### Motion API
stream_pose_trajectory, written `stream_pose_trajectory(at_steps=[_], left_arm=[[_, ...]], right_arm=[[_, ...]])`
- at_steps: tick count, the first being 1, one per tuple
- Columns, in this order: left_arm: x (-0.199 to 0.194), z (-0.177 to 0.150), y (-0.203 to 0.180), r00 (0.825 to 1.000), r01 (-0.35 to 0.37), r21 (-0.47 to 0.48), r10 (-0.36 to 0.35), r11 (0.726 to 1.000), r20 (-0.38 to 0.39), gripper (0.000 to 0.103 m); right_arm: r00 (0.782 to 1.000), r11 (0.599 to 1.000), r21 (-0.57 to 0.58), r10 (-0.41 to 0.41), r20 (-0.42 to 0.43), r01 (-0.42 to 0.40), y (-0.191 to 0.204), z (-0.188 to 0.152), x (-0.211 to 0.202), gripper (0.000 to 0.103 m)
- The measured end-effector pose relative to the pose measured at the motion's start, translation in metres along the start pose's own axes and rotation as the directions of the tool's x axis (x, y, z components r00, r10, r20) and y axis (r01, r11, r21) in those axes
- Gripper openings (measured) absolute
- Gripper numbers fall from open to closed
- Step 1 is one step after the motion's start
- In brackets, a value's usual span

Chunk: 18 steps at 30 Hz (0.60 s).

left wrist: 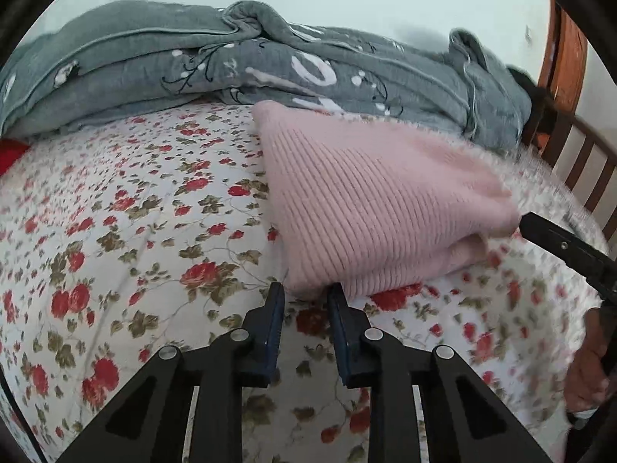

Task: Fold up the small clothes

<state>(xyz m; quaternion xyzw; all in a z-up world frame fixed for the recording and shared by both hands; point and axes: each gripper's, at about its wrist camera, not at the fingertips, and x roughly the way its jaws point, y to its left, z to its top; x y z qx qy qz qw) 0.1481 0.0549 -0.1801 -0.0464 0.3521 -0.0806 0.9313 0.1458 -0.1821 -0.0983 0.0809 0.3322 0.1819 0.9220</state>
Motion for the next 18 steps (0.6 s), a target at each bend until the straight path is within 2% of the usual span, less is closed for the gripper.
stream_pose_trajectory(at_steps=[2,3,4,6,7,9,10,12,15,16,18], left_arm=[[-0.010,0.006,0.008,0.995,0.090,-0.047,-0.088,0.995,0.040,0.025],[-0.013,0.008,0.008,0.992,0.113,-0.057,-0.109,0.992,0.057,0.032],[-0.016,0.014,0.008,0.990,0.123,-0.065,-0.117,0.990,0.083,0.042],[-0.017,0.026,0.005,0.988,0.114,-0.064,-0.106,0.991,0.114,0.050],[-0.015,0.034,0.003,0.987,0.114,-0.063,-0.105,0.992,0.123,0.050],[-0.009,0.047,0.002,0.985,0.126,-0.070,-0.117,0.990,0.125,0.051],[-0.004,0.053,0.001,0.985,0.133,-0.074,-0.124,0.988,0.123,0.054],[0.009,0.058,-0.002,0.989,0.117,-0.060,-0.111,0.991,0.098,0.059],[0.040,0.048,-0.011,1.000,0.015,0.015,-0.015,1.000,-0.015,0.063],[0.042,0.041,-0.012,1.000,0.003,0.041,-0.003,0.999,-0.010,0.064],[0.038,0.037,-0.009,1.000,0.030,0.038,-0.030,0.999,0.007,0.063]], right_arm=[[0.999,1.000,0.010,0.023,0.027,-0.023,0.003,0.007,0.000,0.048],[0.999,0.999,0.015,0.032,0.044,-0.032,0.005,0.011,0.002,0.048],[0.998,0.999,0.018,0.035,0.054,-0.036,0.006,0.014,0.004,0.048],[0.998,0.999,0.012,0.049,0.036,-0.049,0.010,0.016,0.021,0.048],[0.999,0.999,0.004,0.044,0.017,-0.044,0.012,0.014,0.027,0.048],[0.997,0.998,-0.045,-0.038,-0.072,0.035,0.020,0.002,0.051,0.047],[0.993,0.994,-0.086,-0.078,-0.090,0.071,0.024,-0.005,0.057,0.047],[0.994,0.988,-0.126,-0.096,-0.061,0.088,0.027,-0.010,0.051,0.047],[0.998,0.994,-0.095,-0.051,-0.043,0.046,0.018,-0.004,0.035,0.047],[0.999,0.996,-0.078,-0.036,-0.022,0.035,0.012,0.001,0.027,0.047],[0.999,0.998,-0.050,-0.027,0.019,0.028,0.001,0.011,0.017,0.047]])
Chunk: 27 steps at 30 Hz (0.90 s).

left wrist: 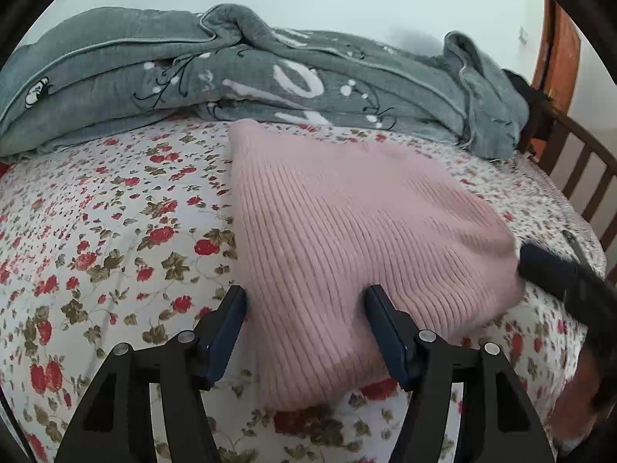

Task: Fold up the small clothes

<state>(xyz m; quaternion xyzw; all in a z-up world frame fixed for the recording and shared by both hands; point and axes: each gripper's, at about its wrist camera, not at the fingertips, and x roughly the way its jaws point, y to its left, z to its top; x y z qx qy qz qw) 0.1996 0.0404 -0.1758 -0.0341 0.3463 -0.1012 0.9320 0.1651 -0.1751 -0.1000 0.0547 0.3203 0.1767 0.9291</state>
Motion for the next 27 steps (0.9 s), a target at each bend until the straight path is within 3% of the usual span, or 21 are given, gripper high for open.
stream_pose_trajectory(at_steps=[5,8,10,12,14,17,22,27], left_arm=[[-0.009,0.024,0.016,0.996,0.091,-0.101,-0.088,0.991,0.036,0.063],[-0.009,0.043,0.017,0.993,0.090,-0.090,-0.082,0.992,0.083,0.062],[0.002,0.049,0.018,0.992,0.096,-0.076,-0.089,0.992,0.092,0.064],[0.019,0.046,0.017,0.995,0.076,-0.056,-0.072,0.996,0.069,0.065],[0.036,0.029,0.018,0.995,0.065,-0.040,-0.062,0.997,0.082,0.074],[0.031,0.028,0.029,0.987,0.113,-0.089,-0.101,0.990,0.128,0.078],[0.037,0.029,0.025,0.992,0.080,-0.075,-0.072,0.994,0.107,0.079],[0.040,0.031,0.030,0.992,0.097,-0.098,-0.088,0.990,0.095,0.084]], right_arm=[[1.000,0.998,0.068,0.013,0.027,-0.015,-0.022,0.033,0.011,0.047],[1.000,0.998,0.063,-0.002,0.023,0.000,-0.024,0.045,0.034,0.047],[0.999,0.998,0.054,-0.029,-0.027,0.030,-0.025,0.042,0.056,0.045],[0.995,0.998,0.032,-0.058,-0.076,0.061,-0.028,0.030,0.078,0.040],[0.996,0.998,0.058,-0.030,-0.082,0.035,-0.036,0.020,0.087,0.039],[0.998,0.996,0.088,-0.030,-0.056,0.035,-0.042,0.021,0.083,0.046],[0.998,0.995,0.088,-0.039,-0.054,0.043,-0.041,0.019,0.084,0.046],[0.998,0.993,0.109,-0.038,-0.058,0.044,-0.045,0.019,0.085,0.052]])
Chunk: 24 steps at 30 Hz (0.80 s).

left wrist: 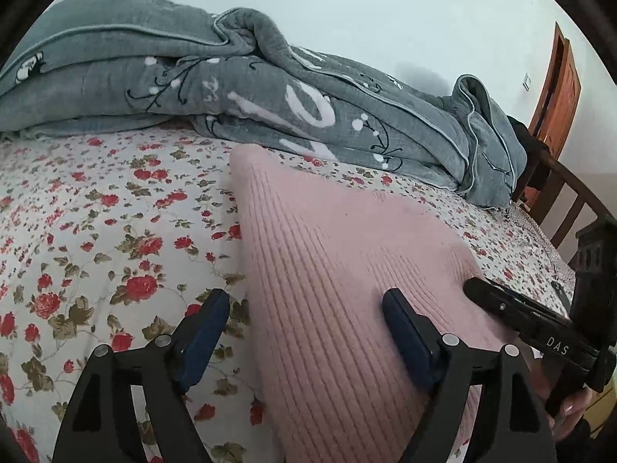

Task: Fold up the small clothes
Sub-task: 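Press both grippers on the sweater sides once more to neaten it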

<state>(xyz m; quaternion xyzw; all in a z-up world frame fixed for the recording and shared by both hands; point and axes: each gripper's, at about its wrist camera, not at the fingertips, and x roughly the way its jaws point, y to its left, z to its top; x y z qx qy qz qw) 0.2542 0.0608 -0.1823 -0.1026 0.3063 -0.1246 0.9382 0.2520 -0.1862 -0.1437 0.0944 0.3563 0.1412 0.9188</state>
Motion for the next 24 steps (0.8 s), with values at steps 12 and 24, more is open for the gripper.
stream_pose_trajectory(at_steps=[12,24], left_arm=[[-0.001,0.000,0.001,1.000,-0.021,-0.003,0.021,1.000,0.005,0.086],[-0.017,-0.008,-0.006,0.993,-0.112,-0.013,0.112,0.994,0.025,0.087]], right_arm=[[1.000,0.999,-0.033,-0.026,0.015,0.026,0.007,-0.003,-0.006,0.052],[0.999,0.999,0.007,-0.039,0.023,0.039,0.023,-0.006,-0.063,0.052]])
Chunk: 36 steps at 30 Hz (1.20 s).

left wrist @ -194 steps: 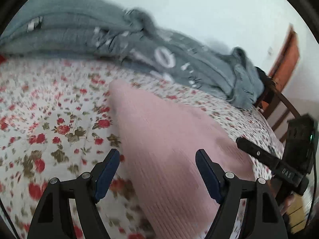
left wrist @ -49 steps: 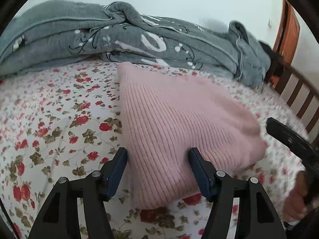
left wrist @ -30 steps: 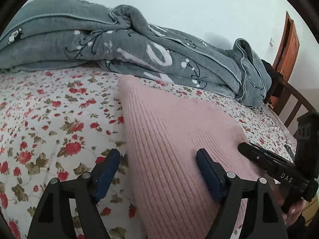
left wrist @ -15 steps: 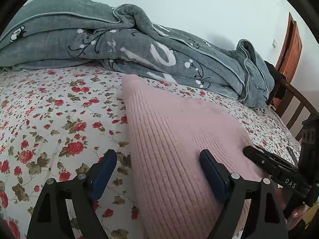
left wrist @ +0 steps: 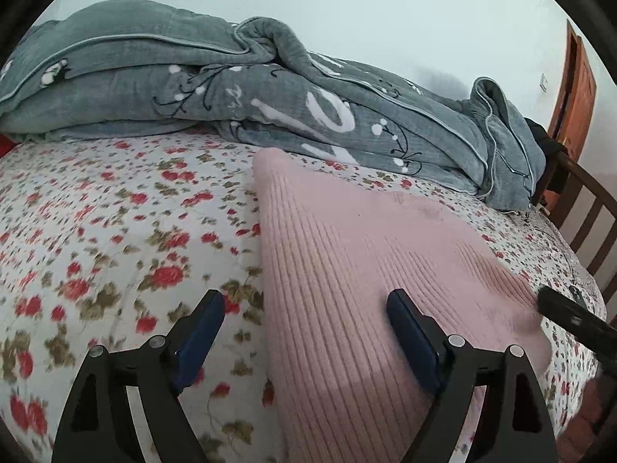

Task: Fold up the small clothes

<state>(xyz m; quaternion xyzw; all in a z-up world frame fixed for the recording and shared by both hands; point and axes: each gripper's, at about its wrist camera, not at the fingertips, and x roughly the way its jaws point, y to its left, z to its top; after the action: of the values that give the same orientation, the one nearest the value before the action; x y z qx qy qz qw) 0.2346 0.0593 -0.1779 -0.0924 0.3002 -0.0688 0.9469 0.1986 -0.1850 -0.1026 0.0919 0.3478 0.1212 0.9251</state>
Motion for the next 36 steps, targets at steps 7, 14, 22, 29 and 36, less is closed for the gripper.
stream_pose_trajectory(at_steps=[7,14,22,29,36], left_arm=[[-0.062,-0.024,-0.024,1.000,0.016,0.010,-0.016,1.000,-0.014,0.083],[-0.153,-0.039,-0.055,0.999,-0.037,-0.016,0.038,0.999,0.014,0.083],[-0.215,-0.026,-0.066,0.991,-0.132,-0.034,0.132,0.991,-0.001,0.084],[-0.230,-0.024,-0.091,0.982,-0.186,0.033,0.185,0.982,0.033,0.084],[-0.227,-0.025,-0.107,0.981,-0.193,0.064,0.191,0.979,0.039,0.084]], right_arm=[[0.998,0.995,-0.081,-0.063,0.011,0.063,0.011,-0.008,-0.070,0.064],[0.992,0.988,-0.097,-0.120,-0.034,0.116,0.021,-0.017,-0.133,0.065],[0.982,0.970,-0.149,-0.185,0.044,0.189,0.036,-0.027,-0.187,0.099],[0.982,0.977,-0.094,-0.188,0.027,0.190,0.028,-0.024,-0.198,0.100],[0.979,0.974,-0.101,-0.199,0.032,0.201,0.027,-0.023,-0.203,0.100]])
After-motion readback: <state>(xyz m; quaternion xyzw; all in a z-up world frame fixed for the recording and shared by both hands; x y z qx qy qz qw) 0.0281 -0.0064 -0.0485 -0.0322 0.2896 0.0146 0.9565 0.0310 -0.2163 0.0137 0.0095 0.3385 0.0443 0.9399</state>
